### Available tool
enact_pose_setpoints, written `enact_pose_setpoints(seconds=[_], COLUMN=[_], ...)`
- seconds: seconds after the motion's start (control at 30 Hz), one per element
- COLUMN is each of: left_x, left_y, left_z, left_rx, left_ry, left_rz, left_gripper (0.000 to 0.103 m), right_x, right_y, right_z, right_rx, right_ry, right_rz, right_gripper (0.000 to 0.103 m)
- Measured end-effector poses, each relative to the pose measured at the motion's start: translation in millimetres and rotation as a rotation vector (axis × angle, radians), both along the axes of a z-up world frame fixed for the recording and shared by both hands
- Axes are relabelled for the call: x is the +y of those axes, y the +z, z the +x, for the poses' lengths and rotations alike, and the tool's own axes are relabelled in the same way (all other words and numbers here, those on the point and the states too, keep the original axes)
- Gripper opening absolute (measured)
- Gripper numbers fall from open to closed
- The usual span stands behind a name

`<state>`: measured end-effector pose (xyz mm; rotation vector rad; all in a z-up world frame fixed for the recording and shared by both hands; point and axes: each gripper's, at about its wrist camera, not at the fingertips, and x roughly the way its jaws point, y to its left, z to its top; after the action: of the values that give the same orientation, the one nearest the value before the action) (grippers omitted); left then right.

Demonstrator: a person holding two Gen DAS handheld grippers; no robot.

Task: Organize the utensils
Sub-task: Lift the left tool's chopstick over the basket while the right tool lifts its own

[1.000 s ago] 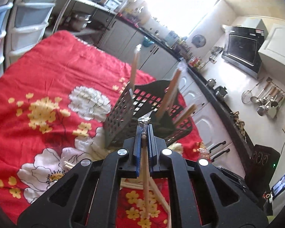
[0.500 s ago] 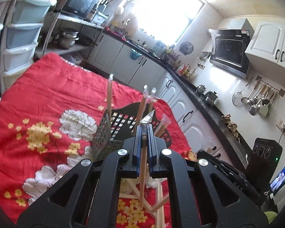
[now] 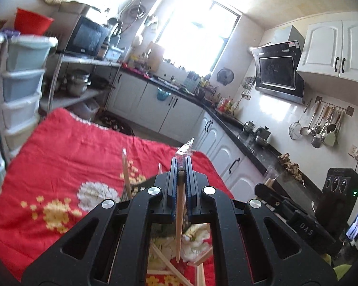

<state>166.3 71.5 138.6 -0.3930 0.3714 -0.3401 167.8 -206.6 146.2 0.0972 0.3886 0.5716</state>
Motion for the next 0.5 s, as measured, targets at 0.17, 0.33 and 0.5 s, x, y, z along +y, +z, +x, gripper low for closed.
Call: enact_pose_setpoints(seconds=[0.17,0.33,0.5], left_x=[4.3,11.5,18.9], left_y=[22.5,40.7,57.3], left_z=[2.4,7.0,12.8], left_rx=[-0.063,-0.100,-0.145], left_ry=[0.045,0.087,0.134], left_rz=[0.041,0.068,0.085], left_gripper=[0.003,0.003,0.003], right_x=[-0.1,-3.8,-8.1], right_y=[23.2,41.0,53.5], right_z=[1.9,4.2,14.1], right_rx=[-0.078,-0.149,-0.192], right_ry=[-0.019,-0.050,-0.073], right_rz=[0.012,0.013,0.015], right_gripper=[0.005,0.005,0.005])
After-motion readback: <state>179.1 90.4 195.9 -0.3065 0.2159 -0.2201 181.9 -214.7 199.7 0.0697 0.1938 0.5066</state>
